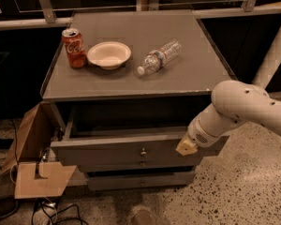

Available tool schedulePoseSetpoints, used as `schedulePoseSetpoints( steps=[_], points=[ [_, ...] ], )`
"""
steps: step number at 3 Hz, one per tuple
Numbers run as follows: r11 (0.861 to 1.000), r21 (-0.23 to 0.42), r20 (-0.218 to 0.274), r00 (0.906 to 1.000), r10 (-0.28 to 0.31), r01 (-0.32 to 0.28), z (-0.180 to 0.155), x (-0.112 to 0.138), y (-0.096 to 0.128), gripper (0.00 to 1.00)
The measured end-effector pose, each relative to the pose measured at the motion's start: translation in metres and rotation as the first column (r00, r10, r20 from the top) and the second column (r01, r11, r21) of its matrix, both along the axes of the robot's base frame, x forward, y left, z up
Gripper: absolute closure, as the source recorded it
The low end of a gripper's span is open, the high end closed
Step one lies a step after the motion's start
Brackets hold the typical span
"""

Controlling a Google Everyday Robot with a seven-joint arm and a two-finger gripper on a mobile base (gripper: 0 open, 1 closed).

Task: Close top drawer

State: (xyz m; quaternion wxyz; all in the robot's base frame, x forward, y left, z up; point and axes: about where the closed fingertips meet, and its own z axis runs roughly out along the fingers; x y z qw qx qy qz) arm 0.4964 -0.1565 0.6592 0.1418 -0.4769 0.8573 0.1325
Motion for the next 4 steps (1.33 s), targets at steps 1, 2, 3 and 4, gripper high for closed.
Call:
schedulePoseSetpoints(
  steps=[1, 2, 3, 4],
  points=[
    [1.000, 0.000, 0.000, 1.0000, 0.000, 0.000, 0.0000, 0.0000, 0.0000, 0.62],
    [1.000, 0.000, 0.000, 1.0000, 0.000, 0.000, 0.0000, 0.0000, 0.0000, 0.39],
    [1.000, 0.000, 0.000, 1.0000, 0.000, 0.000, 0.0000, 0.0000, 0.0000, 0.08],
    [1.000, 0.000, 0.000, 1.0000, 0.000, 0.000, 0.0000, 0.0000, 0.0001, 0.00]
  ],
)
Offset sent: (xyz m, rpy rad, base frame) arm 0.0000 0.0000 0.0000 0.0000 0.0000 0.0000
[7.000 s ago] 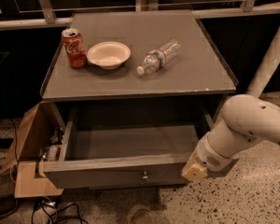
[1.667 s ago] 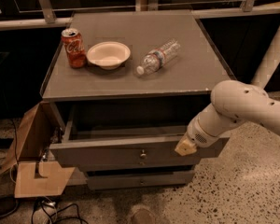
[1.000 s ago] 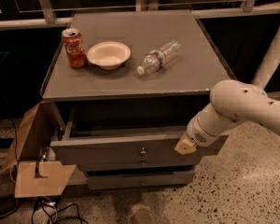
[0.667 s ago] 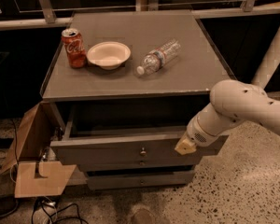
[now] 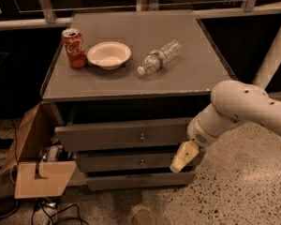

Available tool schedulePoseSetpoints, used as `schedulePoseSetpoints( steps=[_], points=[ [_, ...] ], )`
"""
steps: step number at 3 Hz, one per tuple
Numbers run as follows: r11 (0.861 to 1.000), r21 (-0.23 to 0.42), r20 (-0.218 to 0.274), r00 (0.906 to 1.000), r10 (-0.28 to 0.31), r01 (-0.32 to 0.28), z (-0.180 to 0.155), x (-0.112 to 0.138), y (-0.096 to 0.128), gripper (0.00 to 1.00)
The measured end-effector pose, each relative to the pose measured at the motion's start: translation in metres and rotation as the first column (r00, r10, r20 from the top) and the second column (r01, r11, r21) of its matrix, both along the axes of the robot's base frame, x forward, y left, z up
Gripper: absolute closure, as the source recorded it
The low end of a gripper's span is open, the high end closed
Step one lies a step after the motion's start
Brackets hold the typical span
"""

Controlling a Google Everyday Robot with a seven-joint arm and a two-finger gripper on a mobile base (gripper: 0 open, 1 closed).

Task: Close top drawer

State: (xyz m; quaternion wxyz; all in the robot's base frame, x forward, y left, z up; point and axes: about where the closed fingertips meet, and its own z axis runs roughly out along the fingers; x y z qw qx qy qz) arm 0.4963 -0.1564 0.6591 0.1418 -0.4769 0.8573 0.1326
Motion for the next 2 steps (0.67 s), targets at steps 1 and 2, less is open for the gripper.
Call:
schedulePoseSetpoints(
  steps=[1, 2],
  points=[
    [1.000, 0.000, 0.000, 1.0000, 0.000, 0.000, 0.0000, 0.0000, 0.0000, 0.00],
    [1.000, 0.000, 0.000, 1.0000, 0.000, 0.000, 0.0000, 0.0000, 0.0000, 0.19]
  ],
)
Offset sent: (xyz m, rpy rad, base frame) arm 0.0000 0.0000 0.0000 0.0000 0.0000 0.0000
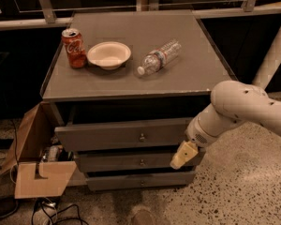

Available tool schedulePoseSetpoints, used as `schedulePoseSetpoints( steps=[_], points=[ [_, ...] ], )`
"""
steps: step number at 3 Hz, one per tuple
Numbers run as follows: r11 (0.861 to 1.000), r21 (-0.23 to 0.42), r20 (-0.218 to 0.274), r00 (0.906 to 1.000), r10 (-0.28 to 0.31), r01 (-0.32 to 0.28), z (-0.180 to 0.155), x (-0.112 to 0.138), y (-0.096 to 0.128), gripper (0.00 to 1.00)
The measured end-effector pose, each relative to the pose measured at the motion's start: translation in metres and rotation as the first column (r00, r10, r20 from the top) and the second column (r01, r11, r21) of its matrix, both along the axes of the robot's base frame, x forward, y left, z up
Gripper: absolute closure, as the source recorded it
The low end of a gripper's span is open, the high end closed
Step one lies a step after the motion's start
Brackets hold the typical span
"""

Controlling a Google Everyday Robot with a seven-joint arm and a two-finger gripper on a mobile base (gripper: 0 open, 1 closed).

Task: Close top drawer

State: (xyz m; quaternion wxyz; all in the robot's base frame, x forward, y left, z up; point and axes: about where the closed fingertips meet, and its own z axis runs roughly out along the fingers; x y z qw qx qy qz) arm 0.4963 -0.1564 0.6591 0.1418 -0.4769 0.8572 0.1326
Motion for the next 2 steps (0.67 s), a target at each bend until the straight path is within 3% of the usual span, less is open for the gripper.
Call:
schedulePoseSetpoints(
  steps=[2],
  points=[
    [1.000, 0.004, 0.000, 1.0000, -0.009, 0.009, -0.0020, 0.0062, 0.0005, 0.65]
  ],
)
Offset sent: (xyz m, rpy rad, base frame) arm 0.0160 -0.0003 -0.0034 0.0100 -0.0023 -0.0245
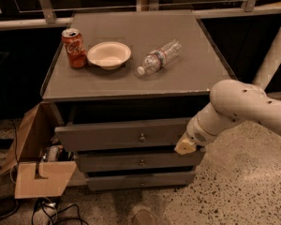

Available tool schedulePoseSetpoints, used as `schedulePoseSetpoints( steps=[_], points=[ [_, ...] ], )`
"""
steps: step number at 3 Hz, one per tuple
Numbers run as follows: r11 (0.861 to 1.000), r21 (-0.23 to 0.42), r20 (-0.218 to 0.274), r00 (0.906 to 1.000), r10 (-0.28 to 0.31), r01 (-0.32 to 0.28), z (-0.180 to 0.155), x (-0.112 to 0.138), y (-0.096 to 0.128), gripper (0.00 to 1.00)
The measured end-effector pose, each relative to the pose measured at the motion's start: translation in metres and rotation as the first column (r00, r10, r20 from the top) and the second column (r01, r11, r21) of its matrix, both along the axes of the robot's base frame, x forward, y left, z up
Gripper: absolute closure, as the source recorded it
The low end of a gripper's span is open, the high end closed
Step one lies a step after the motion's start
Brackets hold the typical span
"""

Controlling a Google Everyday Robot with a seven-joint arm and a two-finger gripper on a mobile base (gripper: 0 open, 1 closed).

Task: Close top drawer

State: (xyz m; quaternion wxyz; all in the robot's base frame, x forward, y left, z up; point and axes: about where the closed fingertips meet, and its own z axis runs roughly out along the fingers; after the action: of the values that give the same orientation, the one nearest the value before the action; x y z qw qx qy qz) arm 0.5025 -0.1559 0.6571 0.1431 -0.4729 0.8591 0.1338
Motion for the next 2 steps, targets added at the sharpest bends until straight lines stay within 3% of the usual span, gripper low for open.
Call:
schedulePoseSetpoints(
  steps=[1, 2],
  points=[
    [1.000, -0.012, 0.029, 0.9994, -0.019, 0.020, -0.001, 0.018, 0.007, 0.89],
    [0.999, -0.021, 0.059, 0.9976, -0.037, 0.038, -0.001, 0.034, 0.013, 1.00]
  ],
)
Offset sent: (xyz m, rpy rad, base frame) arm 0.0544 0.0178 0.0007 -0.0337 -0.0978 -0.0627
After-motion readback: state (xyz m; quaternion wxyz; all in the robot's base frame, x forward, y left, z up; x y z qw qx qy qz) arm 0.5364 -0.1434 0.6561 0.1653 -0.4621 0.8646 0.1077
